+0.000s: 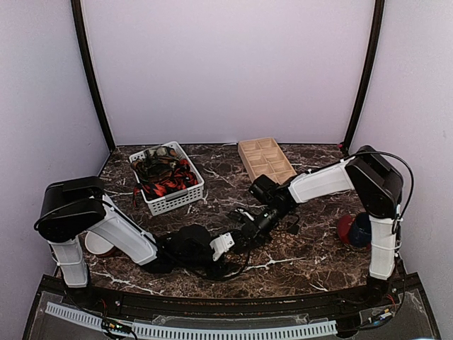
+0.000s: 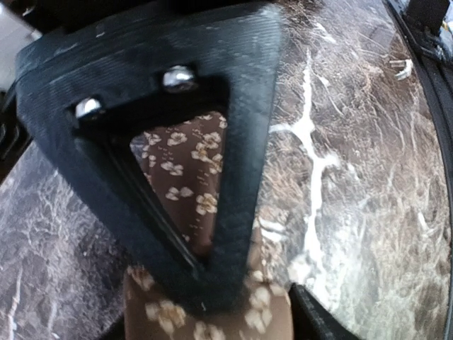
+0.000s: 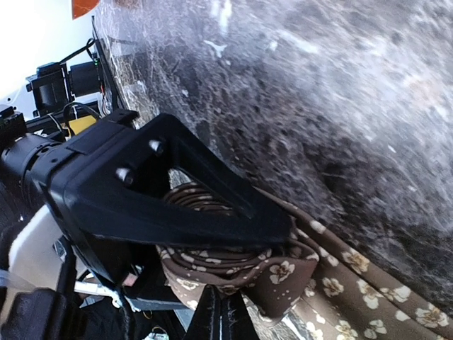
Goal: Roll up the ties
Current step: Roll the tie at the center of the board, then adjust the tie at the center of the board.
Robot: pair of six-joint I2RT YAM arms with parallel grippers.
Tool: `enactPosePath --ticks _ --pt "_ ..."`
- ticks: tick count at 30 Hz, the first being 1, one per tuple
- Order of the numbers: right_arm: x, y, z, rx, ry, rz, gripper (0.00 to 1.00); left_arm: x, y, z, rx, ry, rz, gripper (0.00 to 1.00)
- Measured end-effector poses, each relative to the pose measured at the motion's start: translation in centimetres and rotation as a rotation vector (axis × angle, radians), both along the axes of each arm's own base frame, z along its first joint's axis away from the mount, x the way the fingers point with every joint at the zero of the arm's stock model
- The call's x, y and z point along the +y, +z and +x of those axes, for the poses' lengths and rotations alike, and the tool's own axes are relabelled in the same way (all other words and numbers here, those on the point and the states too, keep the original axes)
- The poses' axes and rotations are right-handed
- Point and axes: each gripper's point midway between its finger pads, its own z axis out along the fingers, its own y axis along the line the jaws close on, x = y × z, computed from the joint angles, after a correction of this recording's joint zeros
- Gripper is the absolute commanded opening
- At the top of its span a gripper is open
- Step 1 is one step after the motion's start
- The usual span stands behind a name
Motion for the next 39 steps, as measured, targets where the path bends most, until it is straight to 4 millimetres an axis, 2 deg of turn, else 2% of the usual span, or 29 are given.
enactPosePath --ticks 10,14,17,19,23,25,26,29,31,33,36,39 --pt "-3.0 -2.4 1.1 0.032 -0.076 -0.064 0.0 0.3 0.2 -0.1 -0.024 -0.018 0.02 0.7" --pt "-3.3 -2.6 1.3 0.039 -0.086 -0.073 0.0 0.0 0.1 0.1 -0.025 -0.015 0.014 0.66" --pt "-3.3 -2.7 1.3 0.042 -0.088 -0.075 0.0 -1.1 0.2 0.6 -0.033 -0.013 -0.001 0.64" --pt "-3.3 -2.7 1.3 0.044 -0.09 -0.076 0.0 -1.8 0.2 0.9 -0.037 -0.012 -0.011 0.56" --pt "-3.3 -2.7 1.2 0.049 -0.094 -0.08 0.0 -2.3 0.2 1.4 -0.045 0.001 -0.02 0.34" --pt "-3.3 -2.7 1.3 0.05 -0.095 -0.082 0.0 -2.4 0.2 1.3 -0.046 -0.004 -0.023 0.28" --pt "-3.4 -2.7 1.3 0.051 -0.096 -0.083 0.03 -2.4 0.2 1.2 -0.048 -0.008 -0.022 0.27" --pt "-3.7 -2.5 1.6 0.042 -0.107 -0.093 0.22 -2.2 0.1 1.1 -0.051 -0.013 -0.023 0.25" --pt "-4.0 -2.0 2.3 0.014 -0.126 -0.096 0.3 -2.0 0.1 1.0 -0.052 -0.014 -0.025 0.24" --pt "-4.5 -1.3 3.3 -0.01 -0.159 -0.096 0.35 -1.5 0.1 0.8 -0.051 -0.016 -0.023 0.24" --pt "-6.2 0.5 6.1 -0.068 -0.246 -0.087 0.4 -1.1 0.1 0.5 -0.055 -0.023 -0.02 0.23" --pt "-8.3 1.1 8.8 -0.113 -0.328 -0.113 0.42 -1.1 0.0 0.5 -0.06 -0.031 -0.017 0.23"
